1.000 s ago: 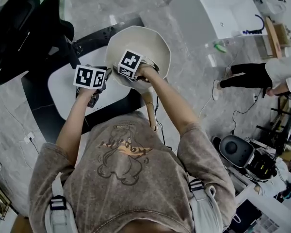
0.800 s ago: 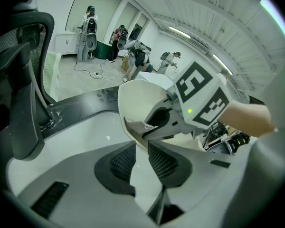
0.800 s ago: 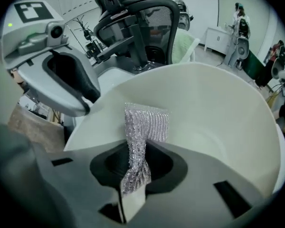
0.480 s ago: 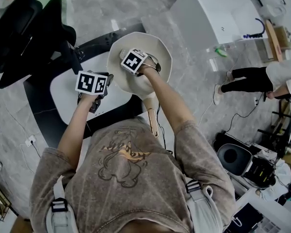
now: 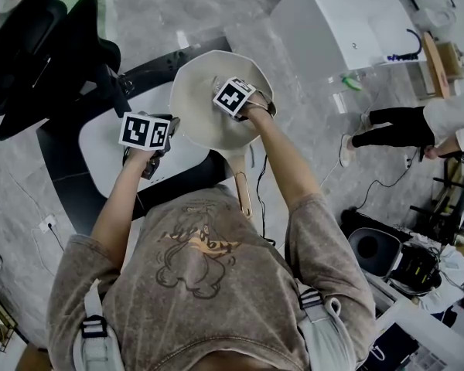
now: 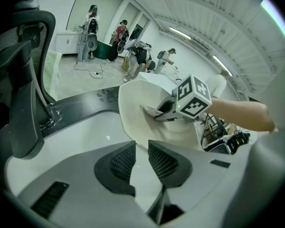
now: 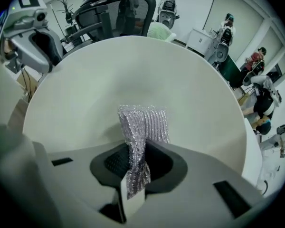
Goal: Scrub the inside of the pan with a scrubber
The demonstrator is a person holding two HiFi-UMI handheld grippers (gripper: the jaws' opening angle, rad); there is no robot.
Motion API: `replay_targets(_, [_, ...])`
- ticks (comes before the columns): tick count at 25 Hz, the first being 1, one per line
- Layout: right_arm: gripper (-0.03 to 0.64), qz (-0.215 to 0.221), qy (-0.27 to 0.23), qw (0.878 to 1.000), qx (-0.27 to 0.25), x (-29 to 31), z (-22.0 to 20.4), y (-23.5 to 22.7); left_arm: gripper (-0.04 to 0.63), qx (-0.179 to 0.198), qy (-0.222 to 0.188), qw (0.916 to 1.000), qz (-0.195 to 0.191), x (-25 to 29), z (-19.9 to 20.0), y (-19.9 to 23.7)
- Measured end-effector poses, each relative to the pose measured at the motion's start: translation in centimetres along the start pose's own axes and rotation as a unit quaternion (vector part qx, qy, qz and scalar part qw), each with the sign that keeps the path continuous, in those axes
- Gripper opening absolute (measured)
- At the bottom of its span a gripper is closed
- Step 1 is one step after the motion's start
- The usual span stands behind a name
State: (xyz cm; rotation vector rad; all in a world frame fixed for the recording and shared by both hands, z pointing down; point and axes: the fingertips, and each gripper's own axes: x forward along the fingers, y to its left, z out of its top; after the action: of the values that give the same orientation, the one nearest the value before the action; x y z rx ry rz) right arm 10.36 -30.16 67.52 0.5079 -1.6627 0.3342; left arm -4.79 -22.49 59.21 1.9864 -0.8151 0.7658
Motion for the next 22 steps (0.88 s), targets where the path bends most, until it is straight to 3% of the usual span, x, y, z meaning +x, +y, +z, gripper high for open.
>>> replay_targets(4, [0.089,0.024,0.010,1.000,-0.015,-0.1,-1.1,1.6,0.092,-0.001,0.000,1.0000,0.000,0.0,0.0,0.1])
replay_targets(11, [0.087,0.064,-0.001,0.996,0.059,-0.6,-1.9,4.2,0.091,-0.001,-0.002,1.0000,0.001,-0.1,0.0,0.0])
replay_targets(22, [0.088,0.113,-0.022,0.992,0.060,-0.7,-0.8,9.0,0.092,-0.002,-0.005,1.0000,0.004,0.0,0.1,0.2])
